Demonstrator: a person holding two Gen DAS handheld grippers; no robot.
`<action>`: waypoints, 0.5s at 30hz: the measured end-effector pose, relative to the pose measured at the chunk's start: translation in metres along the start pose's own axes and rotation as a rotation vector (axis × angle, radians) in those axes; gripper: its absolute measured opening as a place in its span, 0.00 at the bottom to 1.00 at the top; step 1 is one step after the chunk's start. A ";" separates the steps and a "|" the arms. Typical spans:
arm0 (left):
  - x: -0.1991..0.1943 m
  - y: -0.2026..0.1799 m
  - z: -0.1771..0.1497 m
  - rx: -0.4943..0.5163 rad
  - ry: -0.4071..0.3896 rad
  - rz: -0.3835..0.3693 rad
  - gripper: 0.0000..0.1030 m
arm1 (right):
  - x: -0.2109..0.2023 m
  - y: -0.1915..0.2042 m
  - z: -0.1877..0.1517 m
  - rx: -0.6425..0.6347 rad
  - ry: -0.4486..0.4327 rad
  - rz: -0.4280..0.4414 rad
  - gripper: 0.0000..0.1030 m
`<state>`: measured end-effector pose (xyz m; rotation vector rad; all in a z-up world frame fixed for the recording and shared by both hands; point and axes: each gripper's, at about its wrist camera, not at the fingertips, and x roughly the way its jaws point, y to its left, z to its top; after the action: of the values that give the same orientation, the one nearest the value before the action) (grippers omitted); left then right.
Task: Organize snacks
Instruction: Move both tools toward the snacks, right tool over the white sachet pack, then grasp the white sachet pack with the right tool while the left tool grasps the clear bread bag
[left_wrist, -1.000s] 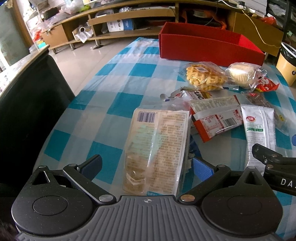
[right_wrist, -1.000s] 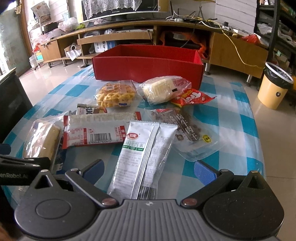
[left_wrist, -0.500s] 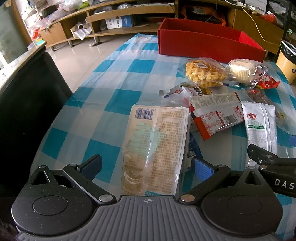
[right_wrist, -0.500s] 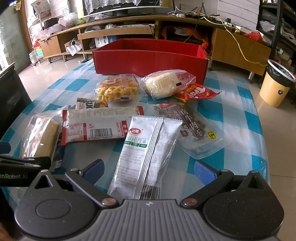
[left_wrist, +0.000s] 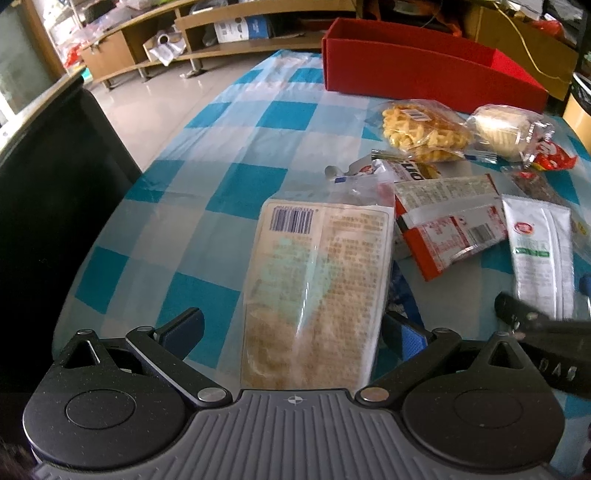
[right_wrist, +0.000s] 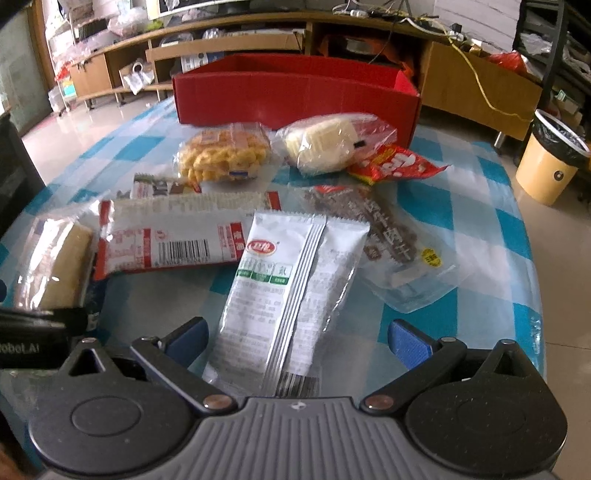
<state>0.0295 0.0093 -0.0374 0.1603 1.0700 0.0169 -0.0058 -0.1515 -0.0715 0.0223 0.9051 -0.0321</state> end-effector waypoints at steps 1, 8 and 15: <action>0.002 0.000 0.002 -0.002 0.002 -0.001 1.00 | 0.003 0.001 0.000 0.001 0.009 0.002 1.00; 0.008 0.006 0.007 -0.038 0.020 -0.033 1.00 | 0.007 0.002 0.002 0.026 0.002 0.010 1.00; 0.016 0.021 0.008 -0.114 0.070 -0.100 1.00 | 0.008 -0.001 0.007 -0.002 0.038 0.033 1.00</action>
<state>0.0454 0.0307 -0.0452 0.0030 1.1429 -0.0066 0.0049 -0.1528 -0.0737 0.0357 0.9424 0.0004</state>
